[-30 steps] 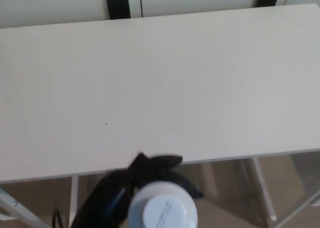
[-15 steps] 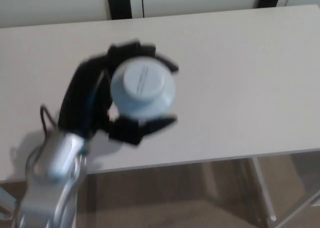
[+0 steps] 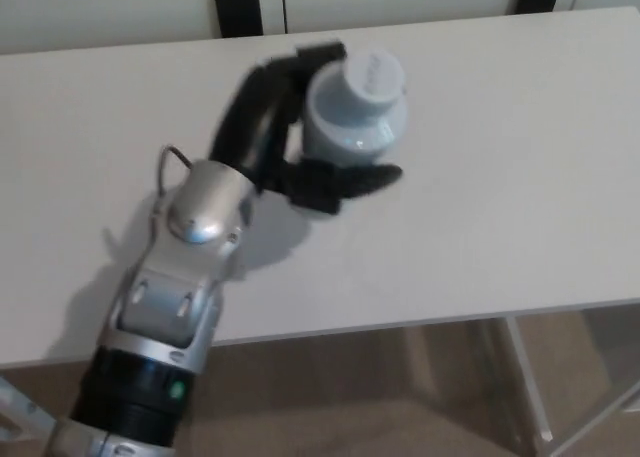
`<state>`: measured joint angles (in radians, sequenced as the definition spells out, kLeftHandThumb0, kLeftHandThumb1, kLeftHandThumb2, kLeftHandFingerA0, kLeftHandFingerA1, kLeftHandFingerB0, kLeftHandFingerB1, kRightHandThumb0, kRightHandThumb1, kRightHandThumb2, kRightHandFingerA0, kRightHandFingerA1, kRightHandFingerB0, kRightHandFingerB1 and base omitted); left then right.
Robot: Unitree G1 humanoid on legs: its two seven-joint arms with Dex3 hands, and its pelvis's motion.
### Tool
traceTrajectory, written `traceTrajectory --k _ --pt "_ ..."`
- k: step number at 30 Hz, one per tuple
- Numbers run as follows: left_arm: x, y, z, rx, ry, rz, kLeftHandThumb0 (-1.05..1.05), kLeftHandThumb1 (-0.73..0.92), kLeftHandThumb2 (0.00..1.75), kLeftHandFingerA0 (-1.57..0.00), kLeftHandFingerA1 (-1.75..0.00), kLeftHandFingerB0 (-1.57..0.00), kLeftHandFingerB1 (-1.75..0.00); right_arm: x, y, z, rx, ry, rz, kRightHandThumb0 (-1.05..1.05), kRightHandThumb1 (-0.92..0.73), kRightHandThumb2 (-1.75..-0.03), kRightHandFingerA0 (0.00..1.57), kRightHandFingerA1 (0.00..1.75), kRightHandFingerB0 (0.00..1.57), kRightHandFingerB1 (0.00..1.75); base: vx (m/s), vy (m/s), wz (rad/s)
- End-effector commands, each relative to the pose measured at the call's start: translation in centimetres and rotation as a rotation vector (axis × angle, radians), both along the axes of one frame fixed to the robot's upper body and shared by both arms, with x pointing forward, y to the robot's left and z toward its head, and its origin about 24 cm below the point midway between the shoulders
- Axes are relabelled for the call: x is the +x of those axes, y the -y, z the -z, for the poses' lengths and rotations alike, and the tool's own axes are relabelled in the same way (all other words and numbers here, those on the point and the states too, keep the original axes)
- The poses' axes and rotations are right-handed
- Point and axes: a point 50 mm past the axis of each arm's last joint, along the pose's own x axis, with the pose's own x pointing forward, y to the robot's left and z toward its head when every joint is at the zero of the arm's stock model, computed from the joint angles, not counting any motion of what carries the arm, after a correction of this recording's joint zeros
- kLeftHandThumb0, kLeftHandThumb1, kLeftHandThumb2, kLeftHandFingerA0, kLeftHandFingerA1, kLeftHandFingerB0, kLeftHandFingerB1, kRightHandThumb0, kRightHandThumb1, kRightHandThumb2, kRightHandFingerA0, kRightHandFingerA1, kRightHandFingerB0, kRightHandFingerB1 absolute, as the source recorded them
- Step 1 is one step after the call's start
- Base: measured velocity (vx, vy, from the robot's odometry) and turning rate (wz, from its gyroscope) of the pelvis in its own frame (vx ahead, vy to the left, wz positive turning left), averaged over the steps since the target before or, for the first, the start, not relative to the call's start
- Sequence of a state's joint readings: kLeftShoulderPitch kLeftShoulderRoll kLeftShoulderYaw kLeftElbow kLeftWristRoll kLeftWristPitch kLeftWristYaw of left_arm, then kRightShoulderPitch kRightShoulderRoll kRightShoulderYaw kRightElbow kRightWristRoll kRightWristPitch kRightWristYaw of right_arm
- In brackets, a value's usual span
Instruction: The robot picks up a bottle from a person using its left hand and walk towards the table in frontand put the bottle on the table.
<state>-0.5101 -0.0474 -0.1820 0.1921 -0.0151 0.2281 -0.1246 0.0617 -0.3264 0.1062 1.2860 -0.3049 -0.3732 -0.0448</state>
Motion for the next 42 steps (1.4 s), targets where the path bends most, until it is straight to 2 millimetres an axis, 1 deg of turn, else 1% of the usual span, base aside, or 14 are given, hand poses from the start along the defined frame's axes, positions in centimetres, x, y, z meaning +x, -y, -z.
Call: traceTrajectory --k 1,2,4,7,8,20,21,22,25,27,28,31,34,42 --pt "0.3 1.0 2.4 0.102 -0.077 -0.026 -0.11 0.76 0.72 -1.05 -1.23 -0.91 -0.94 -0.1 0.2 0.0 -0.012 0.0 0.009 -0.65 -0.79 -0.67 0.43 0.41 0.35 0.35 0.0 0.0 0.0" --pt "0.3 1.3 3.4 0.102 -0.107 -0.024 -0.13 0.78 0.72 -1.03 -1.29 -0.86 -1.01 -0.2 0.2 0.0 -0.014 -0.003 0.008 -0.59 -0.65 -1.05 0.38 0.57 0.22 0.47 0.0 0.0 0.0" --pt "-0.1 1.7 5.2 0.089 -0.166 -0.016 -0.11 0.76 0.75 -1.02 -1.29 -0.87 -1.04 -0.2 0.2 0.0 -0.011 -0.004 0.012 -0.66 -0.79 -0.67 0.43 0.41 0.34 0.35 0.0 0.0 0.0" --pt "-0.2 1.7 5.8 0.076 -0.188 -0.018 -0.11 0.76 0.76 -1.02 -1.3 -0.86 -1.05 -0.3 0.3 0.0 -0.008 -0.003 0.015 -0.59 -0.66 -1.05 0.38 0.56 0.23 0.47 0.0 0.0 0.0" --pt "-0.7 1.6 6.8 0.088 -0.218 -0.018 -0.1 0.76 0.76 -1.02 -1.31 -0.85 -1.09 -0.3 0.2 0.0 -0.013 -0.008 0.001 -0.65 -0.8 -0.67 0.44 0.41 0.35 0.35 0.0 0.0 0.0" --pt "-2.2 1.2 8.8 0.173 -0.217 0.009 -0.14 0.76 0.75 -1.02 -1.34 -0.83 -1.08 -1.2 -0.2 0.4 -0.008 -0.037 0.019 -0.62 -0.66 -1.04 0.37 0.57 0.18 0.45 0.0 0.0 0.0" --pt "-2.2 1.0 8.7 0.13 -0.22 -0.003 -0.14 0.78 0.74 -0.98 -1.32 -0.82 -1.04 -1.3 -0.2 0.4 0.001 -0.035 0.024 -0.66 -0.8 -0.66 0.42 0.41 0.32 0.35 0.0 0.0 0.0" --pt "-2.2 0.9 8.7 0.116 -0.217 -0.008 -0.14 0.78 0.75 -0.98 -1.3 -0.82 -1.04 -1.3 -0.2 0.4 0.015 -0.036 0.037 -0.63 -0.67 -1.04 0.38 0.56 0.22 0.47 0.0 0.0 0.0" --pt "-2.1 0.6 7.9 0.049 -0.164 -0.028 -0.3 0.77 0.64 -1.04 -0.83 -0.69 -0.41 -1.2 -0.1 0.4 0.019 -0.039 0.053 -0.67 -0.68 -1.04 0.38 0.54 0.25 0.47 0.0 0.0 0.0" --pt "-2.0 0.3 7.5 0.03 -0.145 -0.007 -0.55 0.4 0.79 -0.06 -0.43 0.0 -0.31 -1.0 0.0 0.4 0.02 -0.037 0.057 -0.69 -0.69 -1.04 0.36 0.54 0.22 0.45 0.0 0.0 0.0" --pt "-1.9 0.2 7.4 0.005 -0.158 0.014 -0.74 0.46 0.77 0.0 0.0 0.0 -0.03 -0.9 0.0 0.3 0.021 -0.034 0.057 -0.67 -0.81 -0.67 0.38 0.38 0.33 0.34 0.0 0.0 0.0" --pt "-1.6 -0.6 6.7 0.003 -0.142 0.04 -0.81 0.42 0.76 0.0 0.0 0.0 0.0 -1.0 0.0 0.3 0.016 -0.031 0.047 -0.64 -0.67 -1.05 0.39 0.55 0.25 0.47 0.0 0.0 0.0" --pt "-1.1 -1.2 6.0 0.014 -0.133 0.032 -0.84 0.44 0.78 0.0 0.0 0.0 0.0 -1.1 0.1 0.3 0.012 -0.039 0.054 -0.65 -0.83 -0.65 0.45 0.38 0.41 0.35 0.0 0.0 0.0" --pt "-0.5 -3.7 5.7 0.041 -0.099 0.026 -0.86 0.42 0.77 0.0 0.0 0.0 0.0 -1.1 0.0 0.3 0.026 -0.031 0.064 -0.66 -0.68 -1.04 0.38 0.54 0.27 0.47 0.0 0.0 0.0"
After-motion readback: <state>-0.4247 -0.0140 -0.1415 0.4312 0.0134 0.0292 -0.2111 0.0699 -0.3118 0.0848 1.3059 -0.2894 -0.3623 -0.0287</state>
